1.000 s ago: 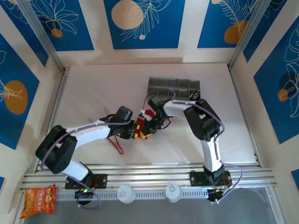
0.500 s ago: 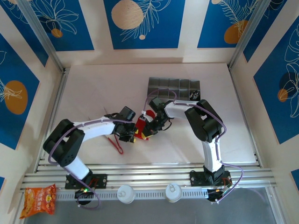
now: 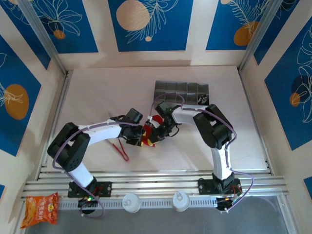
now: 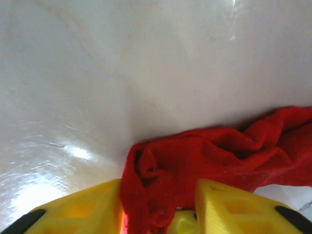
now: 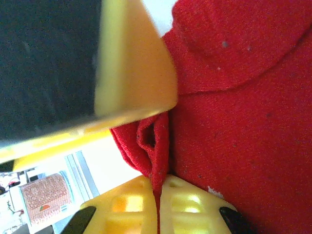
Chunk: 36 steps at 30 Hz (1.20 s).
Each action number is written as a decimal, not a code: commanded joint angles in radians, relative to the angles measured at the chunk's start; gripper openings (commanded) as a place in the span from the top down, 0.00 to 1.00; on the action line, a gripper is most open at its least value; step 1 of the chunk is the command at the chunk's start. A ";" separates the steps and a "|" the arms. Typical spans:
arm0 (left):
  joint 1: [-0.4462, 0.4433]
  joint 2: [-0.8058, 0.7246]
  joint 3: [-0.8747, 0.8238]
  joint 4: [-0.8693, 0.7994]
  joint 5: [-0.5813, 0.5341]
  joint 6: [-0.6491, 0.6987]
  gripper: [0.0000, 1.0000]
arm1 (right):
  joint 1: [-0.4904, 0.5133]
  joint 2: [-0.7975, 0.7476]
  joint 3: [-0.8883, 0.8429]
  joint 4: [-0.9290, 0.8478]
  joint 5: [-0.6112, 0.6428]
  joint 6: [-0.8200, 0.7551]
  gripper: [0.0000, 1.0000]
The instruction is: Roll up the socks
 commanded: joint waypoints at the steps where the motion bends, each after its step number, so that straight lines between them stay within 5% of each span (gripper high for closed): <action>1: 0.003 0.024 0.035 -0.101 0.050 0.006 0.69 | 0.004 -0.050 -0.025 0.021 -0.006 0.003 1.00; 6: 0.002 0.042 0.044 -0.233 0.091 0.007 1.00 | 0.013 -0.120 -0.106 0.117 0.029 0.010 0.99; 11: 0.007 0.015 0.020 -0.342 0.102 -0.004 1.00 | 0.053 -0.290 -0.293 0.304 0.190 -0.025 0.67; 17: 0.012 0.039 0.059 -0.400 0.102 -0.012 1.00 | 0.202 -0.521 -0.564 0.571 0.491 -0.154 0.49; 26: 0.024 0.097 0.140 -0.455 0.093 0.011 1.00 | 0.307 -0.468 -0.531 0.626 0.670 -0.197 0.48; 36: 0.032 0.111 0.152 -0.444 0.101 0.031 1.00 | 0.320 -0.384 -0.473 0.612 0.618 -0.157 0.54</action>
